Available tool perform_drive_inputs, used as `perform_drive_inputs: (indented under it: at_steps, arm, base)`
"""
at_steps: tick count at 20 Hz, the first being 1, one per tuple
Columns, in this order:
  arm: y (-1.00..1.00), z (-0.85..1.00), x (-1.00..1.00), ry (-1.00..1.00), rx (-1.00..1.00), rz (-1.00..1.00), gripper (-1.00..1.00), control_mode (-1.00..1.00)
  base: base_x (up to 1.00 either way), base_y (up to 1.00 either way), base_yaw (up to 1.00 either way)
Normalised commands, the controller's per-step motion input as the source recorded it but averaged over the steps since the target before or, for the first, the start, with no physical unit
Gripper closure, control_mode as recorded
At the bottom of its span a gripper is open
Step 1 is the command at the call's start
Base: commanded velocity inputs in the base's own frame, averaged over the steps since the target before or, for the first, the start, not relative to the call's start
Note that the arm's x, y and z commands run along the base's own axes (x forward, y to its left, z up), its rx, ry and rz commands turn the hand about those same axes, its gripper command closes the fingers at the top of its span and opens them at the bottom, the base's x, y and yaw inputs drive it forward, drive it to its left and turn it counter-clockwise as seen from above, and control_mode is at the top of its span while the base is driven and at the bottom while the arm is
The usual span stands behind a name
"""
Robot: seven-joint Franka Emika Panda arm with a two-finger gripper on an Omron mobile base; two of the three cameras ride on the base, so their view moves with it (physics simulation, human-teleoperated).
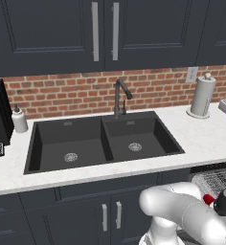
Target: Pick up the cup and bowl from the counter, place them in the dishwasher, and close the dishwasher door.
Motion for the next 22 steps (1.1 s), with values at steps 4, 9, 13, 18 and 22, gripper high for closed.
perform_drive_inputs:
  at_steps: [4, 9, 13, 18, 22]
  arm:
    - [0.00, -0.08, 0.00, 0.12, 0.24, 0.15, 1.00, -1.00]
    - [0.00, -0.18, -0.11, 0.00, 0.31, 0.16, 1.00, -1.00]
    - [0.00, -0.25, -0.18, -0.09, 0.31, 0.13, 1.00, -1.00]
    - [0.00, -0.34, -0.02, -0.15, 0.24, 0.09, 1.00, -1.00]
    - [0.00, -0.34, 0.08, -0.16, 0.16, 0.03, 1.00, -1.00]
  base:
    - [0.00, 0.00, 0.00]
    - [0.00, 0.00, 0.00]
    - [0.00, 0.00, 0.00]
    - [0.00, 0.00, 0.00]
    - [0.00, 0.00, 0.00]
